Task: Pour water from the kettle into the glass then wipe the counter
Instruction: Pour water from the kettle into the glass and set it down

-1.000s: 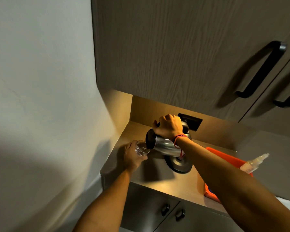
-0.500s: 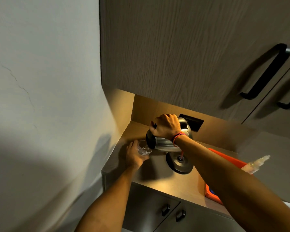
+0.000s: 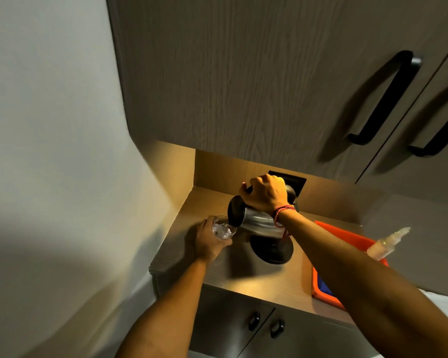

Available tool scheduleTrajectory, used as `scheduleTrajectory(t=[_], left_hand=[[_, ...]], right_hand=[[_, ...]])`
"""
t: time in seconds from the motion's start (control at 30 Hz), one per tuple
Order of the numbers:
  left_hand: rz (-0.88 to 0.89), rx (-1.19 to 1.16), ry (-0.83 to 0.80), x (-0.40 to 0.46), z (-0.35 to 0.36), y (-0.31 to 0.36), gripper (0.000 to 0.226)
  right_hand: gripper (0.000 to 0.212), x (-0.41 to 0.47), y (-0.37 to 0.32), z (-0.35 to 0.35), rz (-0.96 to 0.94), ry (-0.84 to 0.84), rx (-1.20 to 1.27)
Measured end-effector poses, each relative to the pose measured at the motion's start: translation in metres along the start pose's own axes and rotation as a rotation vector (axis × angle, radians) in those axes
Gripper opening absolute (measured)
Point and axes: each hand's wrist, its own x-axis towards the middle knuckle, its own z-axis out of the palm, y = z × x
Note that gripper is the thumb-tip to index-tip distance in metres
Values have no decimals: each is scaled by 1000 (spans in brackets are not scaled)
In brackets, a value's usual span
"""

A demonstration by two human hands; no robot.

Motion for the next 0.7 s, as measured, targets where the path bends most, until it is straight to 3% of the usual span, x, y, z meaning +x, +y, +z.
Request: scheduleTrajectory(t=[0.27, 0.47, 0.7], left_hand=[[-142, -62, -48, 14, 30, 12, 77], [-174, -60, -3, 24, 45, 6, 79], [-185, -39, 63, 27, 52, -9, 79]], right_hand=[[45, -16, 60, 18, 460, 86, 351], [55, -37, 102, 43, 774, 157, 648], [55, -57, 134, 67, 1012, 203, 837]])
